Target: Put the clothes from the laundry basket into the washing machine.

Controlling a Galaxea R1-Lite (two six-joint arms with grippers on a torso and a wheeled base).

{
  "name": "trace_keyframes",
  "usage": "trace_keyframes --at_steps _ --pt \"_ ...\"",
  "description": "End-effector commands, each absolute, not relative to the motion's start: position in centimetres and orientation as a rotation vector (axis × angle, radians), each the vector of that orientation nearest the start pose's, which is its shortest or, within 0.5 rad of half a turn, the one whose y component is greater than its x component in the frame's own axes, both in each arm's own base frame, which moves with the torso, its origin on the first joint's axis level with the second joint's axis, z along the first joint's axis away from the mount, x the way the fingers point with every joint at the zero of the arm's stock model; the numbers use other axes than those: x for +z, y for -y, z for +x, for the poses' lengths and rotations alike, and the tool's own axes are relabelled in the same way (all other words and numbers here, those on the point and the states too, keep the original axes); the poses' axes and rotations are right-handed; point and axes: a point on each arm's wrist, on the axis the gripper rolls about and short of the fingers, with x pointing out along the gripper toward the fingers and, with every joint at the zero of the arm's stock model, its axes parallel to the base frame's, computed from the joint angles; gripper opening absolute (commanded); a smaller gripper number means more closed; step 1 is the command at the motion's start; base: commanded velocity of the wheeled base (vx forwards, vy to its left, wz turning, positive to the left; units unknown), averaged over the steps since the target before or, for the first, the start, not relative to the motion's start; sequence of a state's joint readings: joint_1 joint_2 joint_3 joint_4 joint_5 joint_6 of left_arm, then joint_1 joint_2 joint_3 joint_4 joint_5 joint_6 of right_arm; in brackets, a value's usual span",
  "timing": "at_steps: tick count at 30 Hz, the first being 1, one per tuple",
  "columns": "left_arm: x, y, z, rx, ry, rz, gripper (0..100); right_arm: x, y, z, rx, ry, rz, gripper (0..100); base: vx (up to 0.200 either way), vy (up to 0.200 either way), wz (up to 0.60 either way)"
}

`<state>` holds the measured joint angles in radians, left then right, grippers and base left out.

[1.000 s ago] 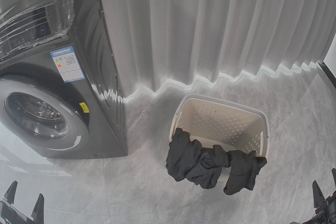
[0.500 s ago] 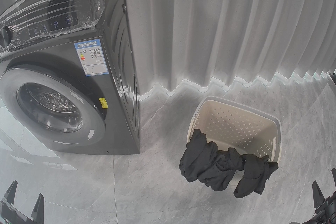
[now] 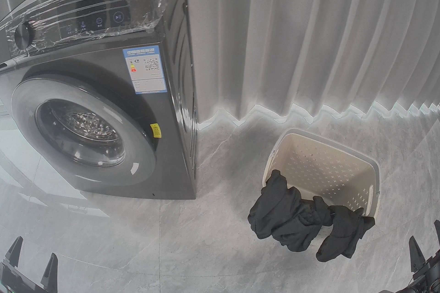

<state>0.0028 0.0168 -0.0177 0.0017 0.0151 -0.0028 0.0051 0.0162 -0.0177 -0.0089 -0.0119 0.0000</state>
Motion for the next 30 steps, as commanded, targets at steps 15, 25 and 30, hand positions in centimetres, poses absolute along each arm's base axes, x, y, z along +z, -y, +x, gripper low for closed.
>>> trace_keyframes --at_steps 15,25,30 --pt "7.54 -0.02 -2.25 0.017 -0.006 -0.002 100 7.67 0.04 -2.19 -0.006 -0.003 0.0 100 0.0 0.08 0.0" --pt "7.54 -0.02 -2.25 0.017 -0.006 -0.005 100 7.67 0.04 -2.19 -0.006 -0.003 0.0 100 0.0 0.0 0.0" --pt "7.56 -0.02 -2.25 0.017 -0.005 -0.005 100 7.67 0.04 -2.19 -0.006 -0.003 0.0 100 0.0 0.2 0.0"
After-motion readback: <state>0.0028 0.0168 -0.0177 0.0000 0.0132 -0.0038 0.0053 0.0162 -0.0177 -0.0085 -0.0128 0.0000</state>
